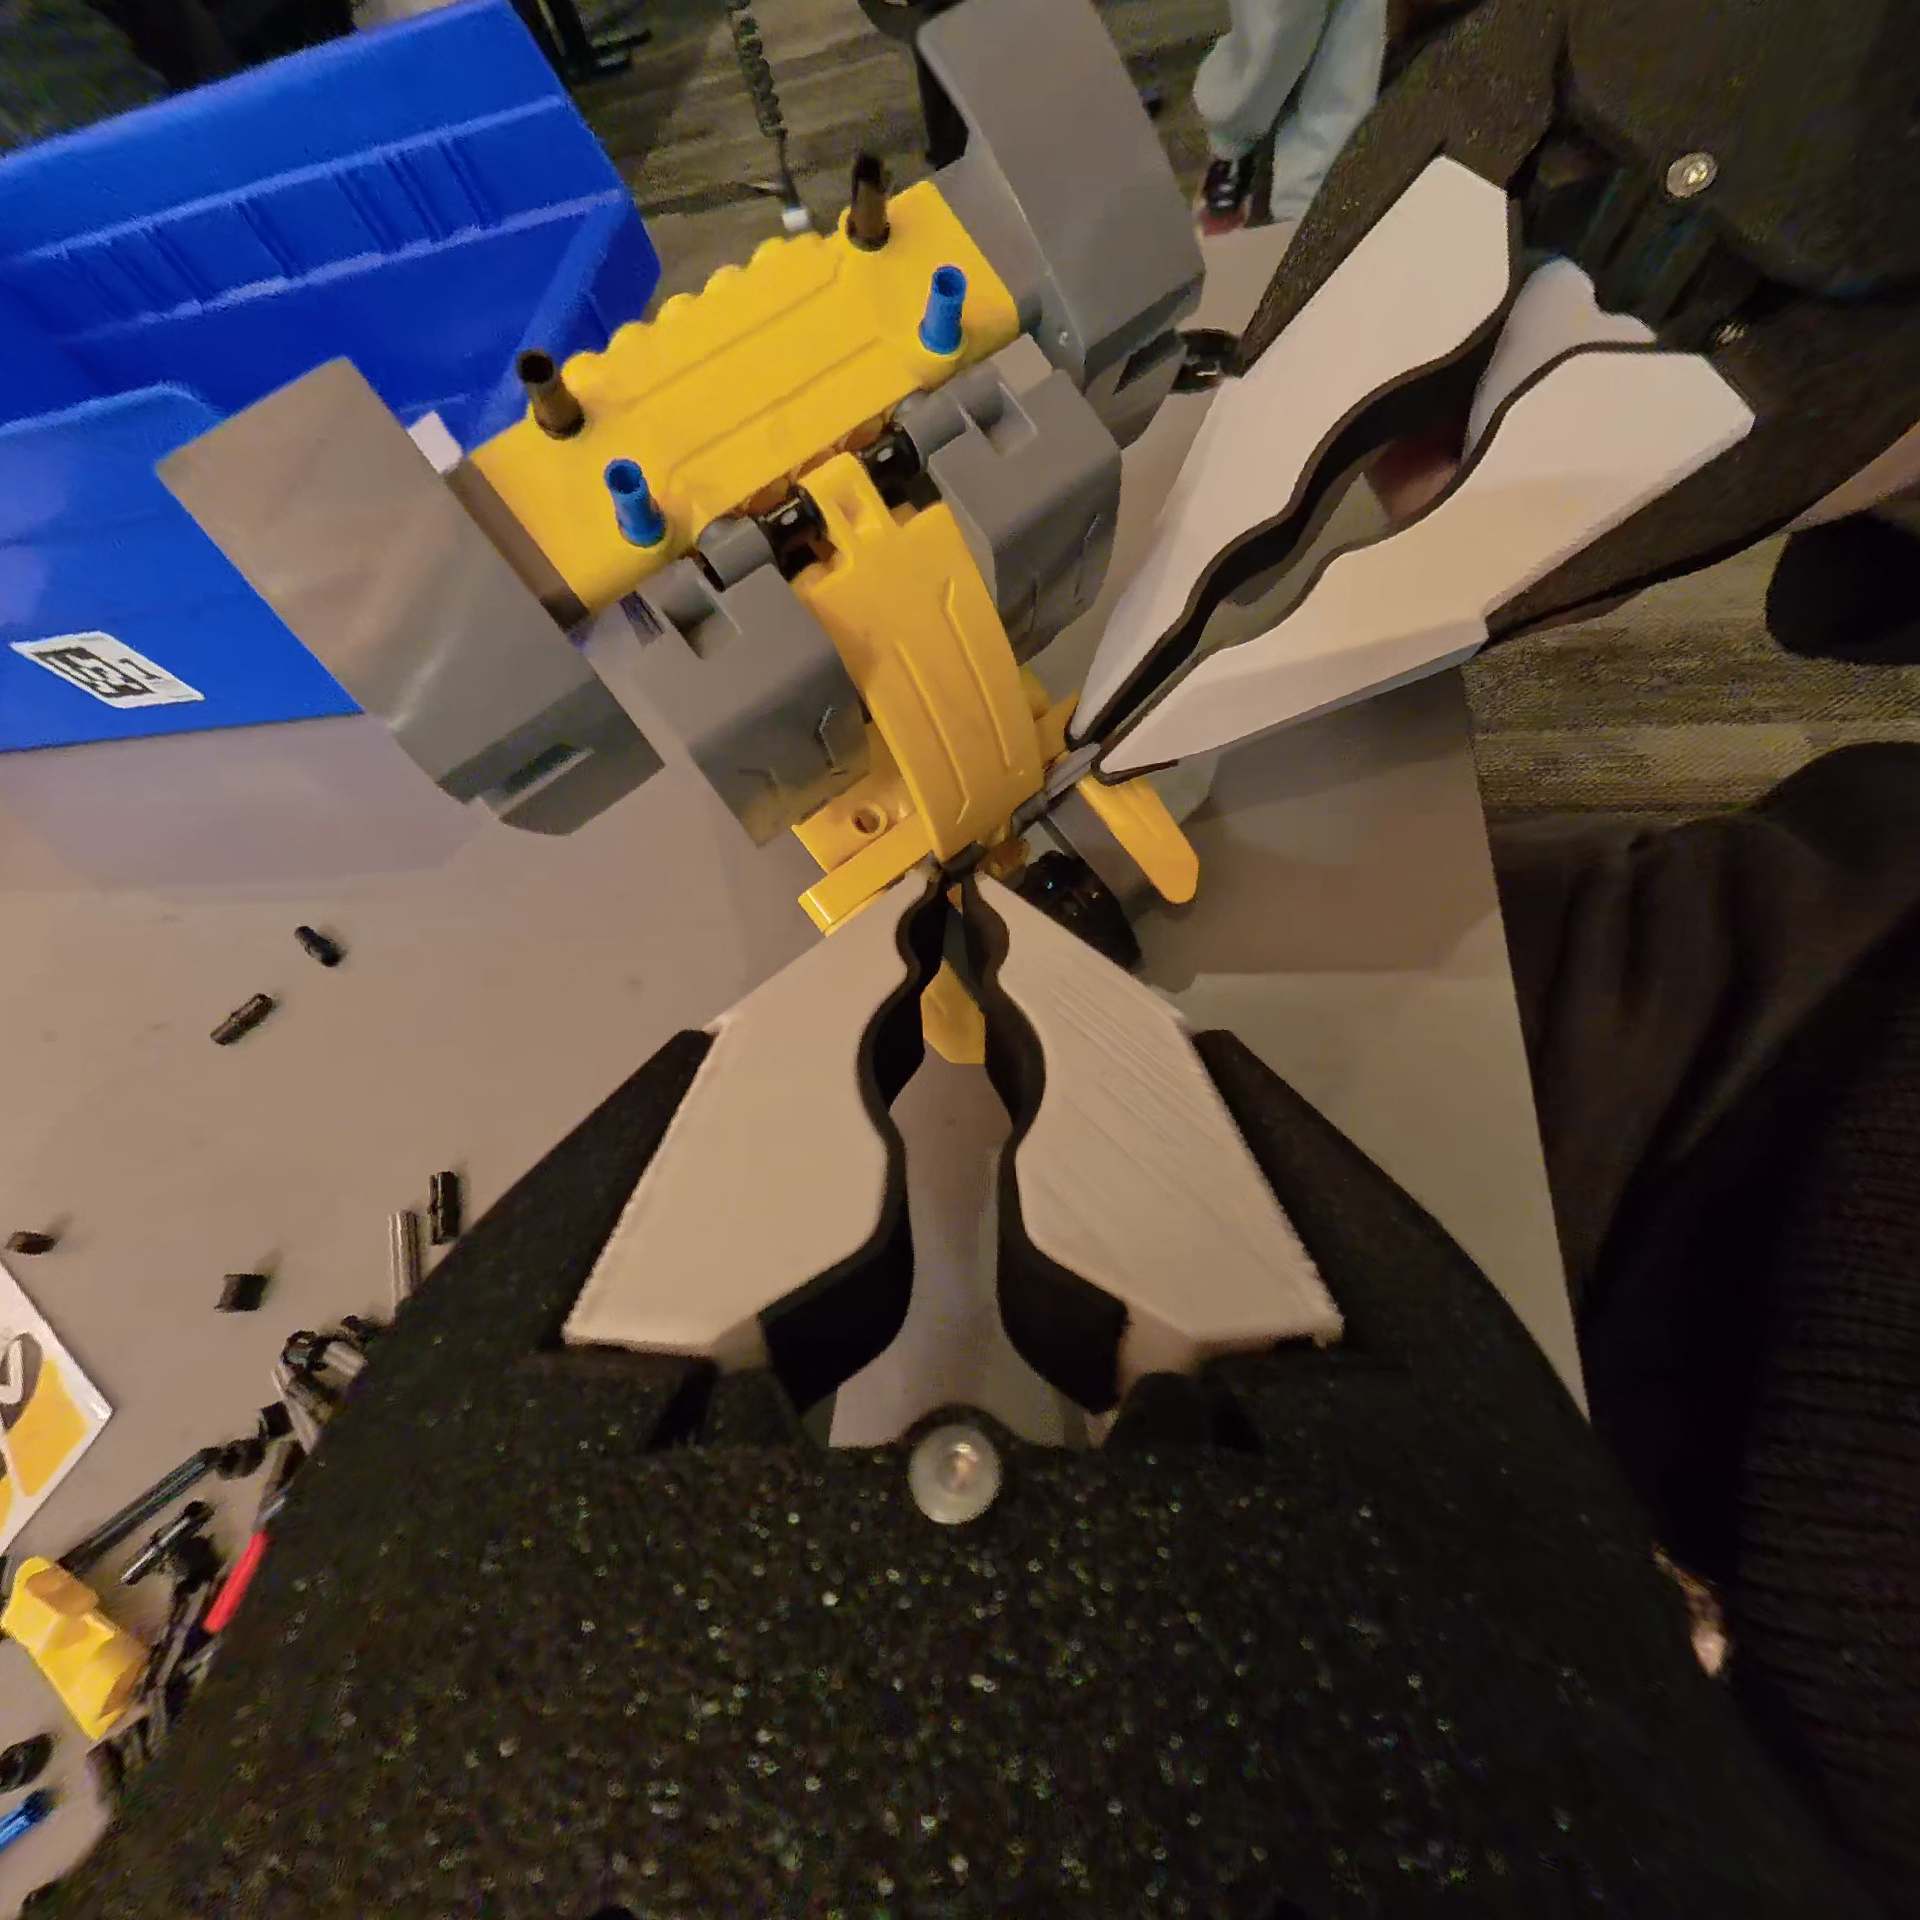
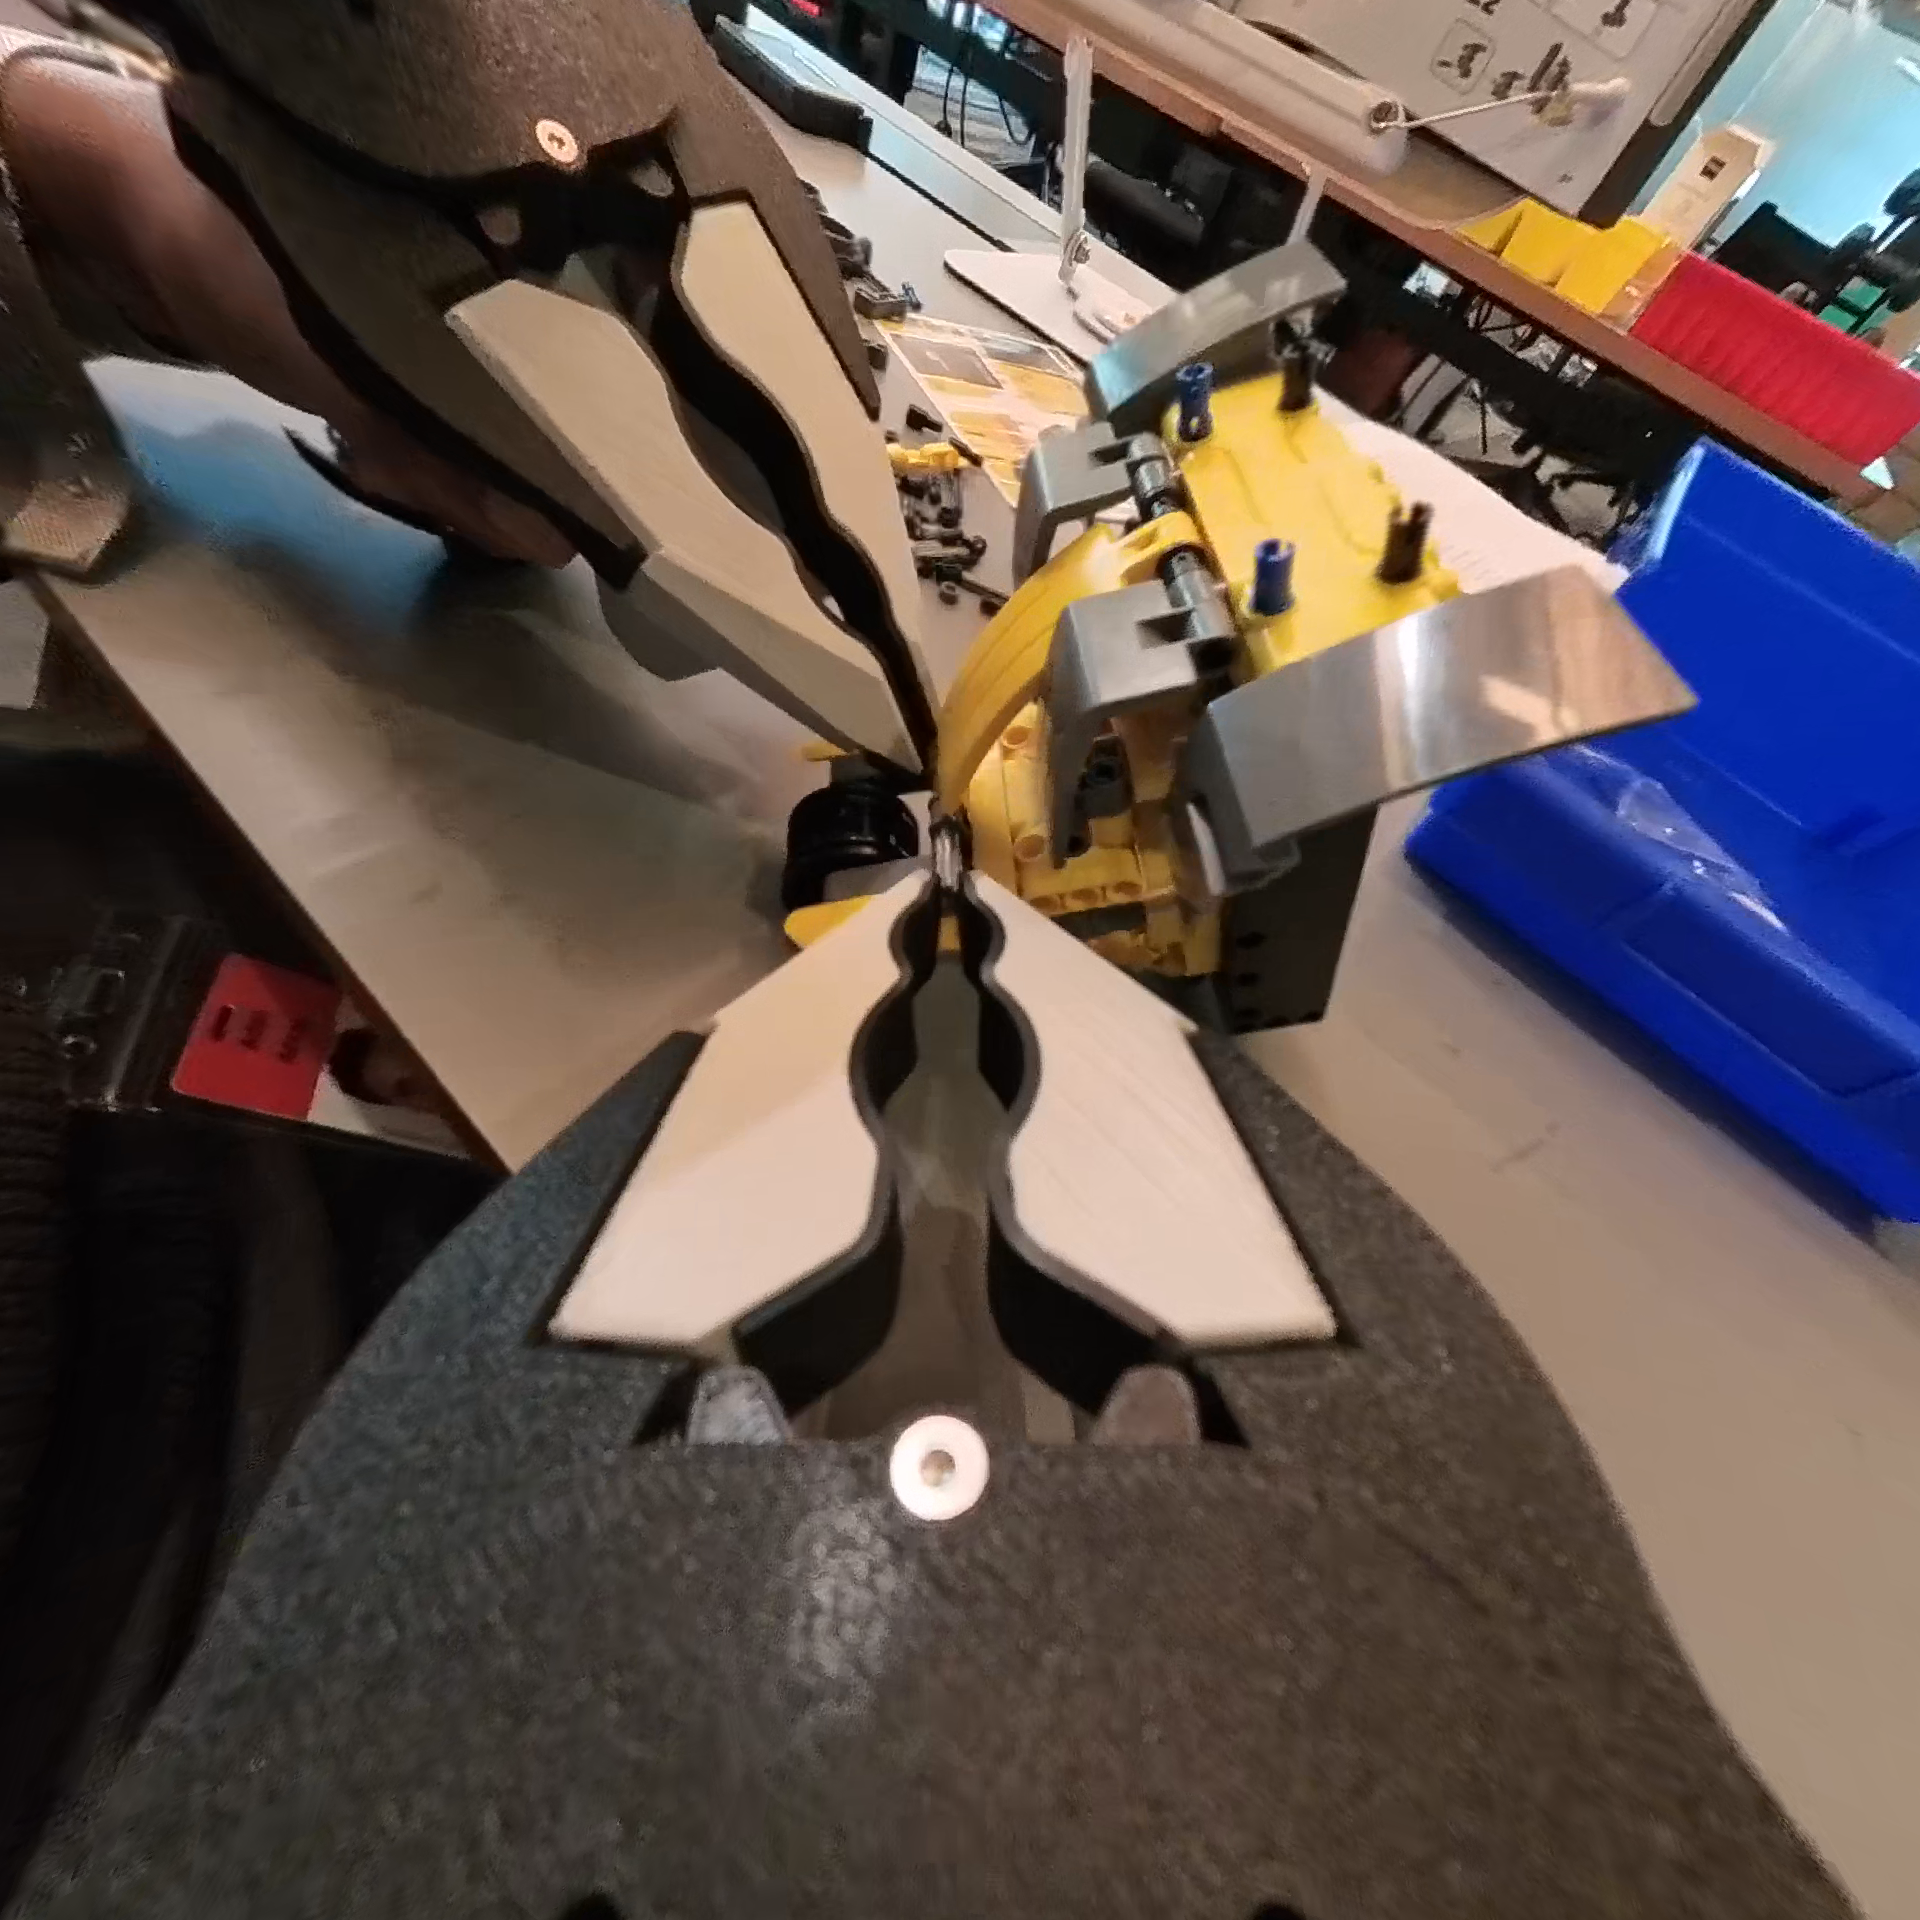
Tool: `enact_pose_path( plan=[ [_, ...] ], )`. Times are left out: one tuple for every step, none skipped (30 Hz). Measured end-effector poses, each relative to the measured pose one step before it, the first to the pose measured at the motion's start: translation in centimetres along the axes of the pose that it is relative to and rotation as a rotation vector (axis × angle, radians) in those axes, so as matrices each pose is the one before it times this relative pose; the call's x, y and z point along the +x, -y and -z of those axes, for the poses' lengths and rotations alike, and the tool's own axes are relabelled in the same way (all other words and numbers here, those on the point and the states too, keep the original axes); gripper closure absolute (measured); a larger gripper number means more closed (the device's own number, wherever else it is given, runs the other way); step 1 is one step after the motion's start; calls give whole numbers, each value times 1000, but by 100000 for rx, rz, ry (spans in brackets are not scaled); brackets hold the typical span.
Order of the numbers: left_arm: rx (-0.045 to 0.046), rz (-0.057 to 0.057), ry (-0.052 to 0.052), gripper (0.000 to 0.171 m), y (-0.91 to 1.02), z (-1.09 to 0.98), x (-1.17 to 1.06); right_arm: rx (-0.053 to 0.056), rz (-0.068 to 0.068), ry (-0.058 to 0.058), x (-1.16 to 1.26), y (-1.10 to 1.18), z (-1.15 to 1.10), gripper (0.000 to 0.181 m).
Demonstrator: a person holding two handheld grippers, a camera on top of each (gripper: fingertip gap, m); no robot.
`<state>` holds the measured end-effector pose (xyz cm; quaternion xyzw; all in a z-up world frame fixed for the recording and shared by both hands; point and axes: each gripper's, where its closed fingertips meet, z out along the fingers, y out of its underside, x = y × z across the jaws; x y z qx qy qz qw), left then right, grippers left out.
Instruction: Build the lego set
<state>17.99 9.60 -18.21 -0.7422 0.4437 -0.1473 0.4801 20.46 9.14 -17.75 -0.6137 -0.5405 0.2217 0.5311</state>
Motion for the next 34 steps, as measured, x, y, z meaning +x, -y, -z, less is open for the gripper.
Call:
enact_pose_path(
  plan=[
    [97, -595, 126, 170, 32, 28, 194, 203, 808, 177, -1, -34, 179, 179],
    [-80, 322, -538, 170, 37, -1, 224, 205, 192, 44, 67, -23, 185, 178],
    [119, 920, -625, 170, 93, 6, 205, 116, -357, 54, 102, -39, 162, 178],
    [-27, 1385, -539, 170, 75, -29, 172, 106, -607, -30, 127, -35, 154, 178],
    [-46, 1210, -415, 170, 81, -48, 184, 152, -551, -364, 166, -33, 176, 178],
    [-48, 834, -246, 170, 105, -78, 236, -265, -422, -690, 219, -112, 207, 178],
    [99, 877, -169, 170, 169, -115, 319, -1052, -356, -1070, 283, -234, 230, 177],
    [156, 576, -11, 170, 215, -175, 387, -1499, -445, -1675, 356, -316, 254, 177],
    [402, 427, 323, 170, 300, -232, 433, -1451, -758, -2414, 454, -356, 266, 178],
    [880, 517, 575, 169, 426, -274, 464, -954, -1314, -3086, 540, -314, 237, 178],
    [1429, 389, 292, 169, 541, -307, 554, -416, -1708, -3240, 562, -240, 206, 178],
    [2012, -205, -458, 168, 631, -313, 685, 89, -1831, -2641, 467, -165, 140, 177],
    [1700, -672, 1416, 168, 566, -319, 347, 543, -2034, -1935, 311, -54, 91, 174],
    [643, -1386, 1871, 167, 320, -311, 178, 449, -2253, -1627, 236, -32, 60, 171],
    [-334, -2010, 1287, 167, 75, -250, 170, -52, -2125, -1394, 178, -41, 55, 167],
    [-882, -2205, 405, 167, -95, -95, 213, -368, -1754, -1065, 102, -70, 82, 163],
    [-216, -1088, 339, 167, -36, 121, 151, -311, -1540, -630, -10, -42, 137, 159],
    [732, 459, -219, 167, 21, 375, 175, 55, -1680, -105, -138, 34, 200, 155],
    [1083, 1619, -1327, 167, -17, 576, 258, 672, -2032, 326, -279, 129, 232, 151],
    [1122, 2482, -1453, 167, -84, 726, 201, 1283, -2389, 583, -388, 182, 224, 148],
    [1070, 3009, -37, 167, -151, 800, -95, 1613, -2746, 754, -456, 200, 174, 144],
    [980, 3009, 826, 167, -178, 823, -304, 1520, -2864, 873, -492, 161, 97, 142],
    [654, 2968, 1304, 167, -207, 783, -457, 1132, -2577, 752, -494, 70, -4, 139],
    [443, 2936, 1940, 167, -200, 695, -588, 688, -2032, 184, -402, 5, -96, 137],
    [665, 2919, 2189, 167, -134, 608, -628, 297, -1291, -482, -274, -37, -178, 135],
    [1007, 3061, 1828, 167, -81, 543, -538, 7, -606, -963, -175, -52, -225, 133],
    [1340, 3447, 1107, 167, -3, 469, -400, -336, -248, -1387, -59, -84, -232, 132],
    [1807, 3702, 472, 166, 99, 439, -264, -734, -362, -1810, 54, -91, -238, 130],
    [2206, 3682, -55, 166, 166, 431, -152, -867, -834, -1757, 101, -84, -216, 128],
    [2451, 3411, -325, 166, 213, 454, -77, -711, -1345, -1120, 20, -31, -192, 128],
    [2455, 2960, -460, 166, 190, 475, -53, -366, -1843, -716, -7, 14, -168, 128],
    [2402, 2684, -476, 166, 190, 502, -53, -14, -2246, -770, 10, 51, -150, 128],
    [2616, 2411, -299, 165, 207, 536, -68, 272, -2490, -1151, 92, 63, -139, 128],
    [3025, 2313, -229, 165, 255, 596, -53, 432, -2339, -1797, 183, 77, -117, 129]
  ],
)
